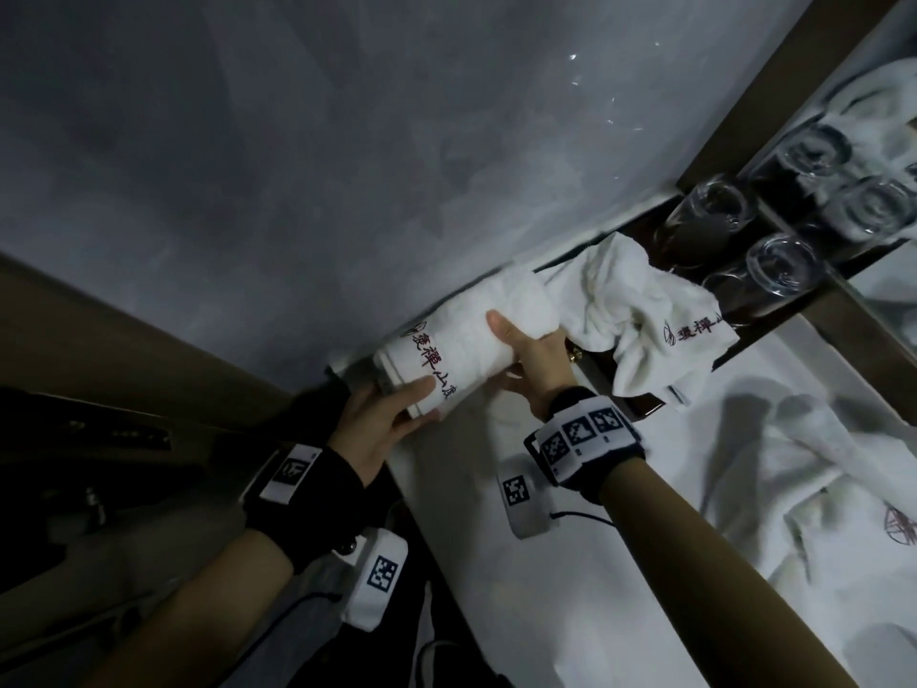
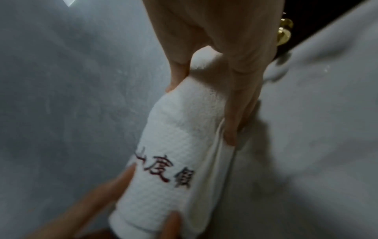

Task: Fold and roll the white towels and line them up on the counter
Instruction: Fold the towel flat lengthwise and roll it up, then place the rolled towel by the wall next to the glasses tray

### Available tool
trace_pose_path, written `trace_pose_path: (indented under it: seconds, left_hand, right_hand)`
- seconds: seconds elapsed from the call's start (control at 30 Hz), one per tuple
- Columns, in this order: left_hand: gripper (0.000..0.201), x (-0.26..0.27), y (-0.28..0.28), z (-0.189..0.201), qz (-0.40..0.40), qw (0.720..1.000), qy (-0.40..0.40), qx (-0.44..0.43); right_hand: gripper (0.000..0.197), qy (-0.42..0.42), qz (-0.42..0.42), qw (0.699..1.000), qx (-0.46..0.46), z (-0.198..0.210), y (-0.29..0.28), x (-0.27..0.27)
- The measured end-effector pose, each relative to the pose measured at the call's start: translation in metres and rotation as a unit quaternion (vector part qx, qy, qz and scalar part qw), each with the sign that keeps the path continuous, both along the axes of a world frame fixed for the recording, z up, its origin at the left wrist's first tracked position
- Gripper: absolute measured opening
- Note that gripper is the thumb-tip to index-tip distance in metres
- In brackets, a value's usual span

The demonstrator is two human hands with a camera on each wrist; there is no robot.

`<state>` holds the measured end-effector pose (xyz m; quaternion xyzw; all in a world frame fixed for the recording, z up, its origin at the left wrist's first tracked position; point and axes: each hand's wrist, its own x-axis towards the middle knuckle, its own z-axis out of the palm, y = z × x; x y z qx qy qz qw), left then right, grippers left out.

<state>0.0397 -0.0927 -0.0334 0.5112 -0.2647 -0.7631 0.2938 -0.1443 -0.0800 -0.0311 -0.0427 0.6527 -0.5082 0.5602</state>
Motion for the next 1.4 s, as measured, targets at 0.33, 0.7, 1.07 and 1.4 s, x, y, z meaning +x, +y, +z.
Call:
trace_pose_path:
  seconds: [0.33, 0.7, 1.07, 1.4]
  left_hand:
    - [0.047, -0.008, 0.013, -0.019, 0.023, 0.973, -0.189, -0.134]
    - [0.069, -0.017, 0.011, -0.017, 0.056, 0.980, -0.129, -0.143]
    - [0.067, -0.012, 0.011, -0.018, 0.051, 0.983, -0.110, -0.135]
    - [0.061, -0.026, 0.004, -0.013, 0.032, 0.978, -0.162, -0.127]
  right_hand:
    - [0.066, 0.295, 0.054, 0.954, 0.010, 0.000, 0.014, 0.004]
    - [0.049, 0.717, 0.249, 0.646, 0.086, 0.006, 0.020, -0.072]
    - [0.030, 0.663, 0.065, 0.737, 0.115, 0.028, 0.007, -0.119]
    - [0.035, 0.592, 0.150, 0.782, -0.128, 0.031, 0.077, -0.096]
